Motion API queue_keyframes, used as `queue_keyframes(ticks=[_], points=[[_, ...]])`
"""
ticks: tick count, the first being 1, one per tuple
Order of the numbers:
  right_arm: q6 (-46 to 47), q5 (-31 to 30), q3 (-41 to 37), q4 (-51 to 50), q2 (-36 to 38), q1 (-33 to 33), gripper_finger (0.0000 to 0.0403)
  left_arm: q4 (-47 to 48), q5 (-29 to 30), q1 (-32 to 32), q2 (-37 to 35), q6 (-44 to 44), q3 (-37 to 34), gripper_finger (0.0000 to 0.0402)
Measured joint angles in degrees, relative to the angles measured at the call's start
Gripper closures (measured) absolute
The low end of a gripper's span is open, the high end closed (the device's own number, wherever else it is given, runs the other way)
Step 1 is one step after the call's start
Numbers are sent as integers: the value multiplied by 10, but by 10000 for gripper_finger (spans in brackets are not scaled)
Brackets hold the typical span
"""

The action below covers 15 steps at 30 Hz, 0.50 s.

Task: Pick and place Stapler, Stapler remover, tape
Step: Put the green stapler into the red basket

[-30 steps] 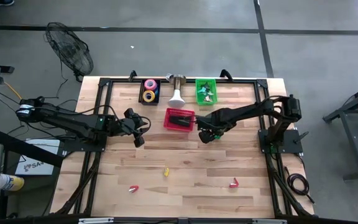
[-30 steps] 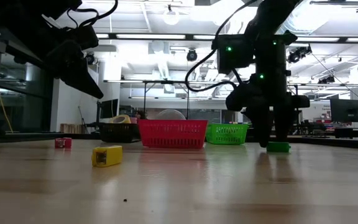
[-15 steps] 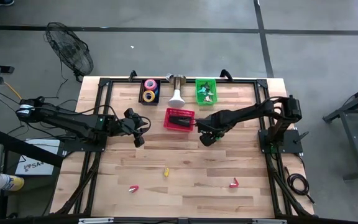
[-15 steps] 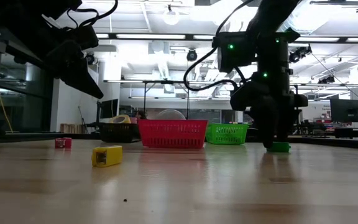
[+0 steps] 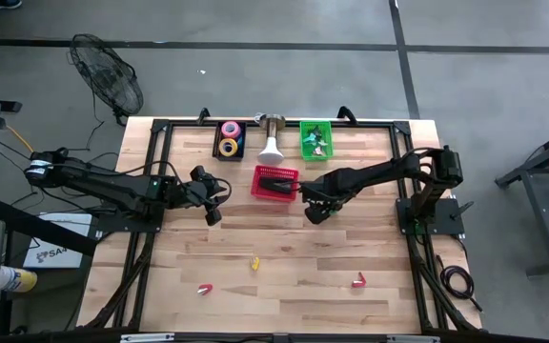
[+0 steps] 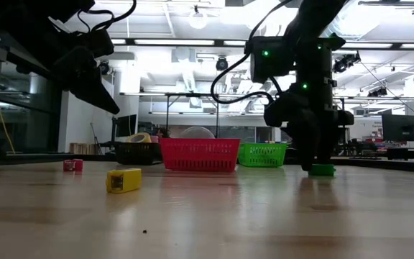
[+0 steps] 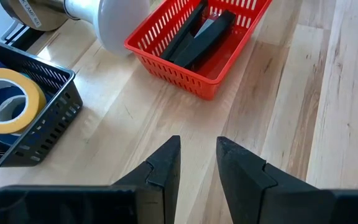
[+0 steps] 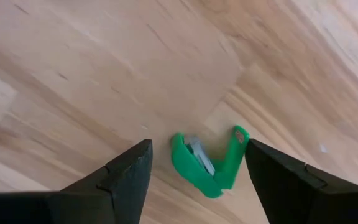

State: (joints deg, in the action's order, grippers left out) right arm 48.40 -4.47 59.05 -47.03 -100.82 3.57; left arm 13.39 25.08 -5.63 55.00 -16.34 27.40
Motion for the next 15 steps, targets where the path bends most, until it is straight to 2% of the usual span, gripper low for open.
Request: queue_keyframes(ticks=[9,15], points=[[-12,27,-18,30,0,0,155,0,0,0,0,0,0,300],[-74,29,-46,53,3,-2,155,0,0,0,0,0,0,300]])
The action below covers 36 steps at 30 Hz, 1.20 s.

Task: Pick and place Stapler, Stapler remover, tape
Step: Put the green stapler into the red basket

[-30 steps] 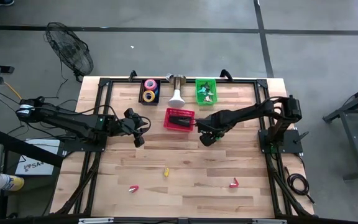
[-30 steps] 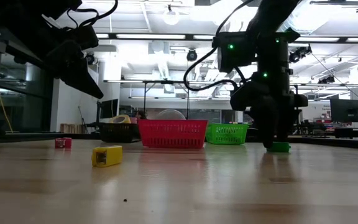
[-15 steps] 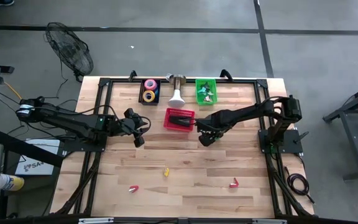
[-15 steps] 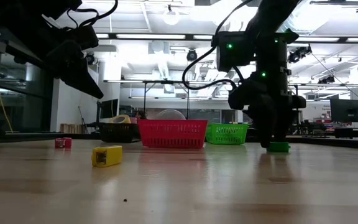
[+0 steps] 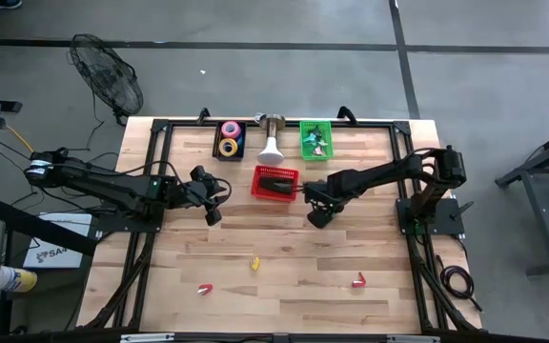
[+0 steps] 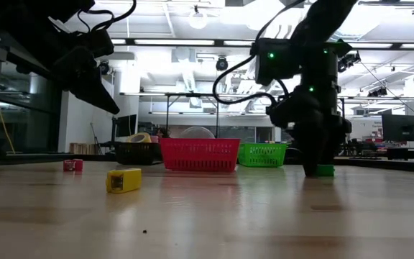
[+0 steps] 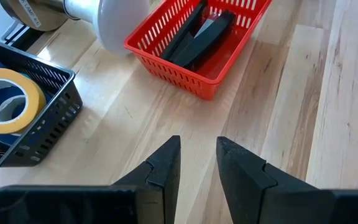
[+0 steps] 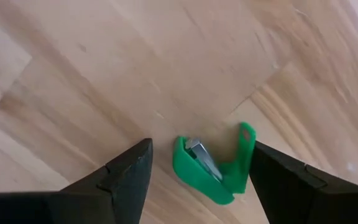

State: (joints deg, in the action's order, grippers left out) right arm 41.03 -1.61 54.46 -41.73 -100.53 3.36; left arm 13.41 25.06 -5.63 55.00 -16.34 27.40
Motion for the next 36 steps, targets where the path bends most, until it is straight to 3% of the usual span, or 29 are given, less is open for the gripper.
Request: queue_keyframes(ticks=[9,22,36], points=[[-157,9,-2,-5,4,0,155,0,0,0,0,0,0,300],[-304,6,-3,-7,3,0,160,0,0,0,0,0,0,300],[-328,11,-3,-2,3,-1,260,0,0,0,0,0,0,300]])
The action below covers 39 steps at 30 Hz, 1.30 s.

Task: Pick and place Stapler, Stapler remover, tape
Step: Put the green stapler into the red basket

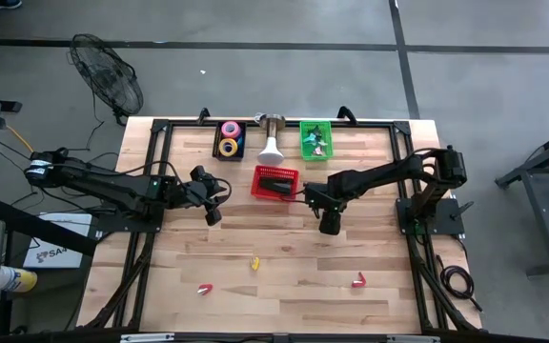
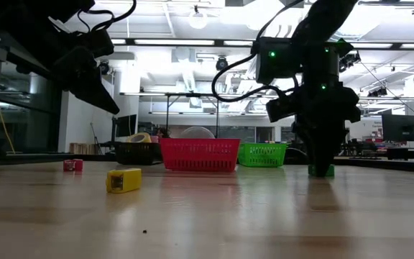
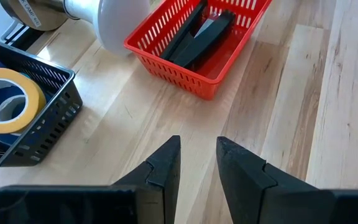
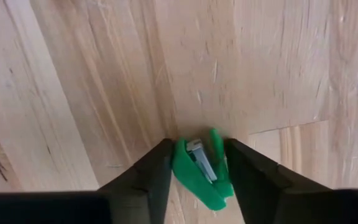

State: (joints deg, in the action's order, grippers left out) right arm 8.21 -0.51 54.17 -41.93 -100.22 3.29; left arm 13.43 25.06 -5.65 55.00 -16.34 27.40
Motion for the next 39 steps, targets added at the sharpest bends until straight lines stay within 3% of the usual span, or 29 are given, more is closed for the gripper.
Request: queue_keyframes(ticks=[11,15,25,39], points=[[21,11,0,17,0,0,345,0,0,0,0,0,0,300],[33,21,0,23,0,1,353,0,0,0,0,0,0,300],[44,-1,-1,35,0,0,252,0,0,0,0,0,0,300],[38,-3,-1,41,0,0,199,0,0,0,0,0,0,300]])
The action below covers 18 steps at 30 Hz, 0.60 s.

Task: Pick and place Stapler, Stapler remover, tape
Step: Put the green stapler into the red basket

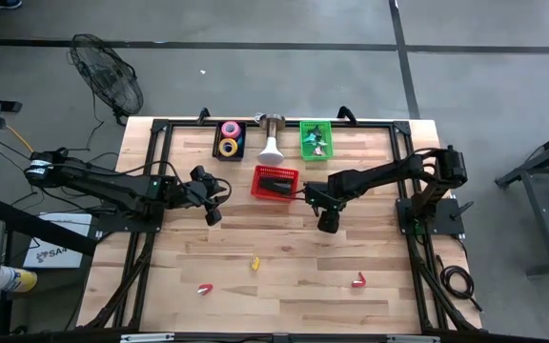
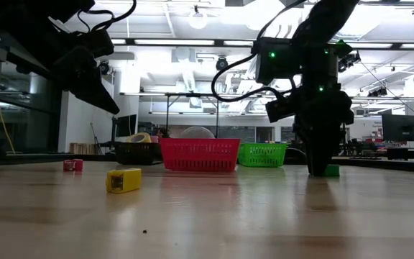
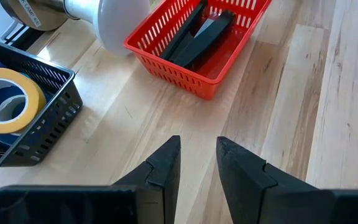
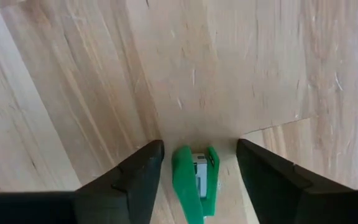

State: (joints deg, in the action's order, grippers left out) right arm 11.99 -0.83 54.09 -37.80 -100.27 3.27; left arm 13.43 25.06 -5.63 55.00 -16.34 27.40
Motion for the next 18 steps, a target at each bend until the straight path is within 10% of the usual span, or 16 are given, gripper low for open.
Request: queue_keyframes(ticks=[18], points=[[-12,13,2,-48,-1,-2,162,1,-2,0,0,0,0,300]])
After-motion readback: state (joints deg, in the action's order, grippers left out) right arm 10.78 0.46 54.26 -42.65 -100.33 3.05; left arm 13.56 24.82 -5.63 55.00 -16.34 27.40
